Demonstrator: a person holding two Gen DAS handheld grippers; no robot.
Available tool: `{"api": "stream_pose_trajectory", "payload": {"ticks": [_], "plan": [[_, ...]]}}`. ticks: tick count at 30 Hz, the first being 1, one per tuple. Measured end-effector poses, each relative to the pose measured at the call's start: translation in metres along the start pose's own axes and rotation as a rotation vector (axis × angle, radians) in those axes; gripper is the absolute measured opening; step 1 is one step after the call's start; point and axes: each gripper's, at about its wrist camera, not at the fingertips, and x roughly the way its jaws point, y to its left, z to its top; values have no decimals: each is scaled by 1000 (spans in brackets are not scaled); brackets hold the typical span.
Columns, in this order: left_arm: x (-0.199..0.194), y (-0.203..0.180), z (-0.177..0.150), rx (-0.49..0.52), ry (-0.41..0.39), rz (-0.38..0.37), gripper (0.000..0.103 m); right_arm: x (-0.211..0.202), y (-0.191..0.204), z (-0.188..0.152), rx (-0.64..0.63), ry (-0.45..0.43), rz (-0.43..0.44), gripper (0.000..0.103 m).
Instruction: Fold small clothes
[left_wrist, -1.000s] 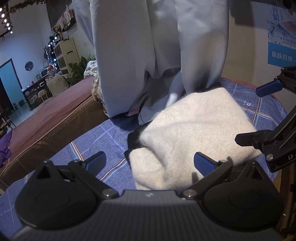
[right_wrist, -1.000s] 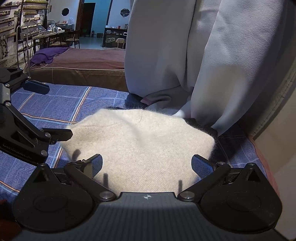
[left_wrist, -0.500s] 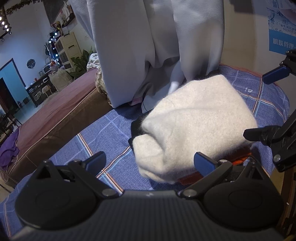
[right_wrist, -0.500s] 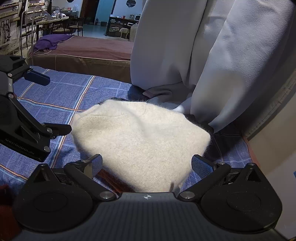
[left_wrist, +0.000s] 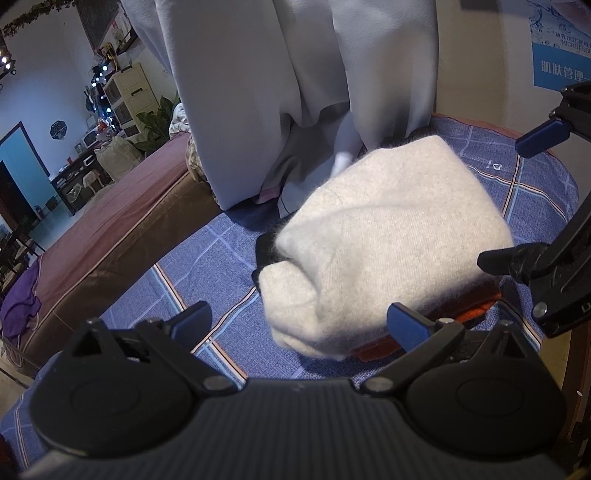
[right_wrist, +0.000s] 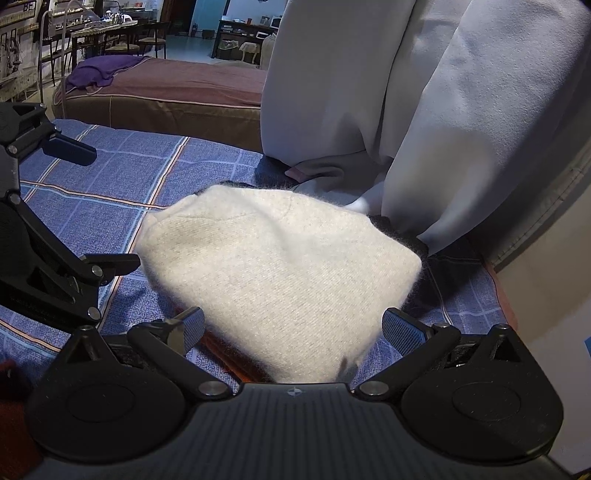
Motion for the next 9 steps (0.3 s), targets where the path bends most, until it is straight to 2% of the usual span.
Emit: {"api": "stream_pose_trajectory", "payload": {"ticks": [5,9], "plan": [[-3,-2,-2,26,-49,17,103,3,-1,1,5,6,-2,103],[-3,-1,-1,13,-44,28,103,3,-2,2,9,8,-7,103]]}}
